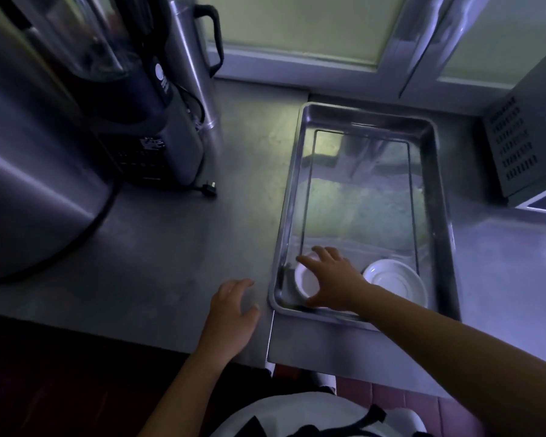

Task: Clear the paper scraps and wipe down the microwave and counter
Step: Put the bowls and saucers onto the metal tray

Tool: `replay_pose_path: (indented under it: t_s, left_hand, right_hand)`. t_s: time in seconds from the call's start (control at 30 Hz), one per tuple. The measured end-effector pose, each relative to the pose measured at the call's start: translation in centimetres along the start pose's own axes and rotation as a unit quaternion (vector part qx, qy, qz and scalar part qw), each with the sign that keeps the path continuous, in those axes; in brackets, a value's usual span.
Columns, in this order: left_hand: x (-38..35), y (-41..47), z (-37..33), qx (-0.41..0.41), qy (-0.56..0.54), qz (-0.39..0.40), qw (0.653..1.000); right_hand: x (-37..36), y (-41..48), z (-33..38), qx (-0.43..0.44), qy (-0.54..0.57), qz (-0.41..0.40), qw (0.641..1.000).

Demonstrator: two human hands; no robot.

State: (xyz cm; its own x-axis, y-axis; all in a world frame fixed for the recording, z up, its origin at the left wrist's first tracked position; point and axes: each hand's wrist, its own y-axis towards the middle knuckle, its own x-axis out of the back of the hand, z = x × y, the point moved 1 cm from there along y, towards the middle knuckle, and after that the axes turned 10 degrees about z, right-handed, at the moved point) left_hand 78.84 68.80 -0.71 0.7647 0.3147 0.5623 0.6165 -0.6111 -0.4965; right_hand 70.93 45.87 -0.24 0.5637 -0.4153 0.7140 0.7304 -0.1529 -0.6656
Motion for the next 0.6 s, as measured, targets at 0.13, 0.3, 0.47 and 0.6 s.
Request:
replay_pose_path:
  t_s: [0.13,0.3,0.47,0.6]
  left_hand:
    - [0.4,-0.4,0.3,-0.004,-0.004,-0.016,1.0]
    - [-0.5,0.3,-1.7,0.02,-0.115,0.04,0.992]
    - [-2.2,1.7,-4.2,0.026,-0.241,0.093,0.966]
    - [-2.0,3.1,-5.4,0.054,-0.34,0.123,0.931]
  right_hand:
    - [-0.5,-0.1,1.0,-0.024,0.029,-0.012,0.999]
    - [-0.4,-0.4,1.5,-0.035,0.059,-0.024,0.997]
    - [-0.9,-1.2,1.2,-0.093,0.113,-0.045,0.988]
    - [-1.3,-1.0,1.6,-0.114,0.129,-0.076,0.982]
